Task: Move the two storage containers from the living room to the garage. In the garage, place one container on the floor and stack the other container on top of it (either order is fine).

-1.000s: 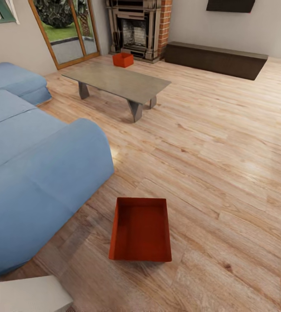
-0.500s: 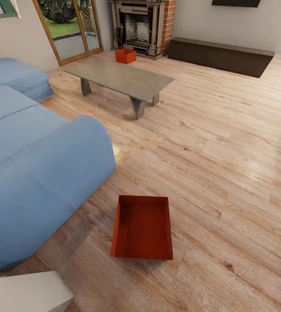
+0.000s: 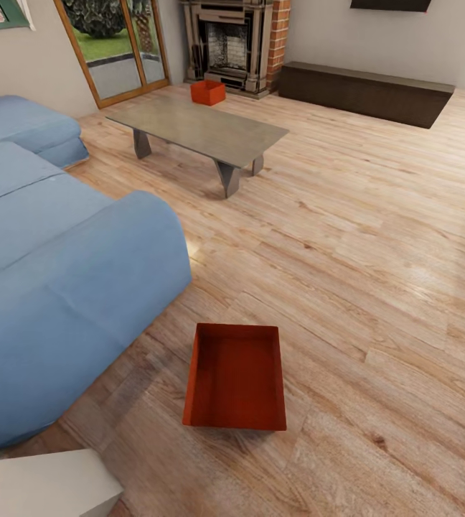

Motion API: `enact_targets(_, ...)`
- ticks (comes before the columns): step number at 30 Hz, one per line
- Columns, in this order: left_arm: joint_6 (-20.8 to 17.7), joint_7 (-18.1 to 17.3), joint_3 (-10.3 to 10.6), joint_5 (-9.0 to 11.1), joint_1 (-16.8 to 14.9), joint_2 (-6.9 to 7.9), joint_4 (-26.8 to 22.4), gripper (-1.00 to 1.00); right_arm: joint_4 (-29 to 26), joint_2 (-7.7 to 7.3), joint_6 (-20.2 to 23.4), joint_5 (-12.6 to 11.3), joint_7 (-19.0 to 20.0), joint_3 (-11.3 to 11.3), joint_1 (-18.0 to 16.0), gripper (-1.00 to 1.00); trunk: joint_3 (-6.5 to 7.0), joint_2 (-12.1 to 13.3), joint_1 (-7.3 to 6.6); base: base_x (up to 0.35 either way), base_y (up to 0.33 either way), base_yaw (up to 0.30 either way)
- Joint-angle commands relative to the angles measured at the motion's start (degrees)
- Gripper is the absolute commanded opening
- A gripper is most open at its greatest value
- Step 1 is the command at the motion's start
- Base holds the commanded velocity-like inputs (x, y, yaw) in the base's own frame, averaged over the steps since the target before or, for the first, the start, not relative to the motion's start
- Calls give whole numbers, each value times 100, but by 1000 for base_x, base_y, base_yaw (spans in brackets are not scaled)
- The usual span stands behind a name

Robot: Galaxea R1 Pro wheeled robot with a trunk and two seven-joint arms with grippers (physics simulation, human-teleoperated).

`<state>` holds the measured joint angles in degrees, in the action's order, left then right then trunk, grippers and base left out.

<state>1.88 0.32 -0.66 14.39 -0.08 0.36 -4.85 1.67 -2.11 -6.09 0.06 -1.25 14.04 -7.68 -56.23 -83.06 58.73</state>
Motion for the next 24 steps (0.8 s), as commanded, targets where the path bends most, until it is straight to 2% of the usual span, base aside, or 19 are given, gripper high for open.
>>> enact_targets(1, 14, 3, -4, 20, -1, 0, 1, 100, 18, 1, -34, 1, -12, 29, -6, 100, -2, -1, 0, 0, 0, 0)
enact_targets(24, 14, 3, -4, 20, -1, 0, 1, 100, 18, 0, -17, -1, -13, 29, -6, 100, -3, -1, 0, 0, 0, 0)
